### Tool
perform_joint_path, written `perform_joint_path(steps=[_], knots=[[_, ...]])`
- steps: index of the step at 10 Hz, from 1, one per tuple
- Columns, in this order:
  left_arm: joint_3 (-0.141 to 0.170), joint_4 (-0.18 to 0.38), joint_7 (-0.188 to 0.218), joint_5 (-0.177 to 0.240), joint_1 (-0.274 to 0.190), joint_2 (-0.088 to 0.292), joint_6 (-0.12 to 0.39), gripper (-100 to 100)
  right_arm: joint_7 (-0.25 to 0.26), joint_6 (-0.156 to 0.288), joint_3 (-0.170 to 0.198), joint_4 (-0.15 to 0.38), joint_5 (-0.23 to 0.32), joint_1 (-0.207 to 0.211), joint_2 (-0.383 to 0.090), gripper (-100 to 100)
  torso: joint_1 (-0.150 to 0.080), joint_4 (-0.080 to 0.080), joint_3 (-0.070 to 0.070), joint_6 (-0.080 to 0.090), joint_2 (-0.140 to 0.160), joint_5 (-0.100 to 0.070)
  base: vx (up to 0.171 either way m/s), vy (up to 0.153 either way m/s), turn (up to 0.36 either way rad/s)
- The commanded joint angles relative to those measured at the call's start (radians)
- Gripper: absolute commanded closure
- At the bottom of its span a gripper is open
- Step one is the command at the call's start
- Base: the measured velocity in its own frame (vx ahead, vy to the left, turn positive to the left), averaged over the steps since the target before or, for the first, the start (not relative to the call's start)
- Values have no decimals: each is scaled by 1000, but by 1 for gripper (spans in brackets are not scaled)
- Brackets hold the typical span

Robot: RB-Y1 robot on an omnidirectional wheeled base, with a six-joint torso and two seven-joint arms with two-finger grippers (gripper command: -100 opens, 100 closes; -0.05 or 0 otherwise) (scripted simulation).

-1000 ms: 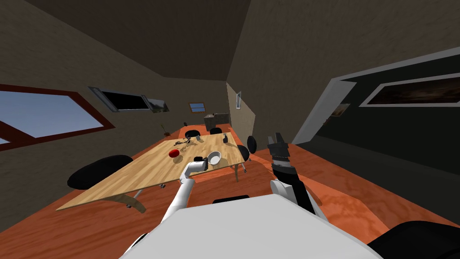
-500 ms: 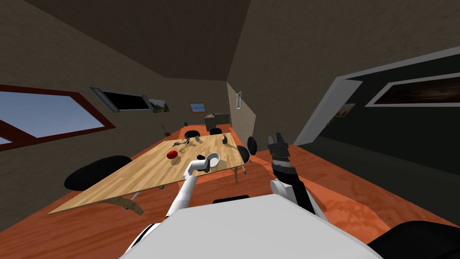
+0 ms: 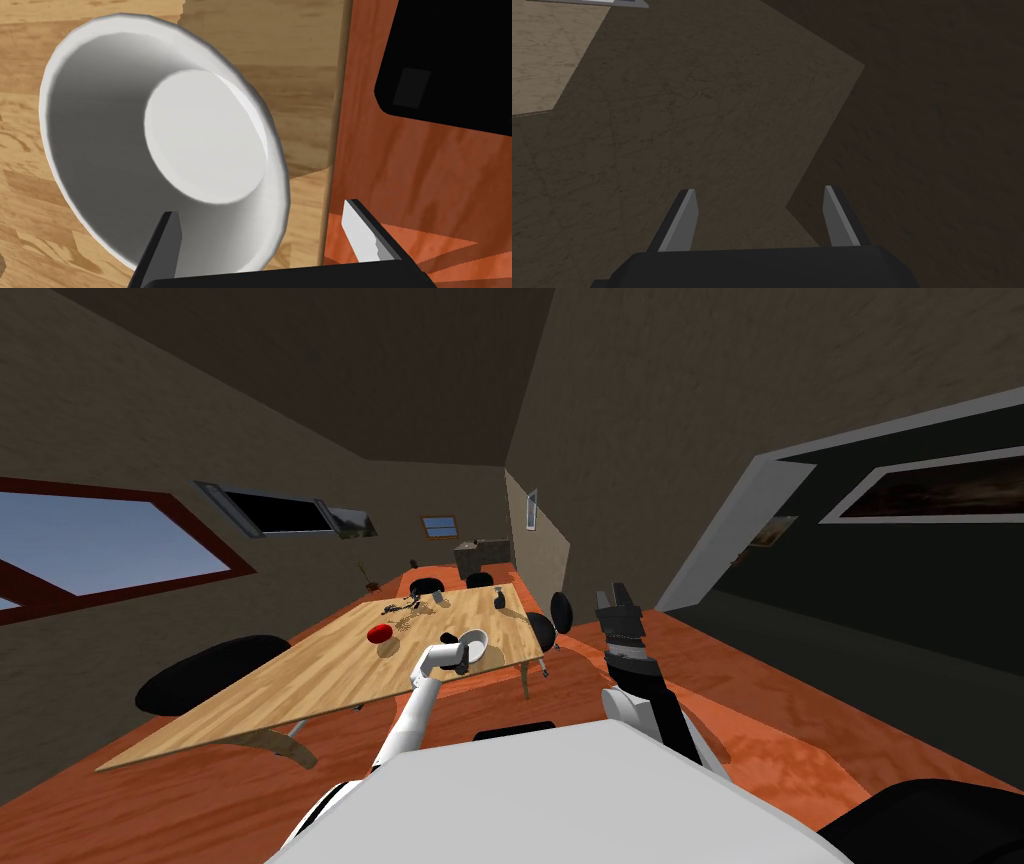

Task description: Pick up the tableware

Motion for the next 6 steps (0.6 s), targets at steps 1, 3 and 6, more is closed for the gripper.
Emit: perform_joint_path(steps=[1,3,6], knots=[[1,31,-4,-1,1,-2,-35,-100,0,0,0,0,0,0,0,0,0,0,0,0,0,0,39,-1,-8],[1,62,-7,-2,3,-5,-68,-100,0,0,0,0,0,0,0,0,0,0,-1,0,-1,0,40,4,-4],[1,60,-5,-3,-2,-5,-62,100,0,0,0,0,0,0,0,0,0,0,0,0,1,0,5,1,0]])
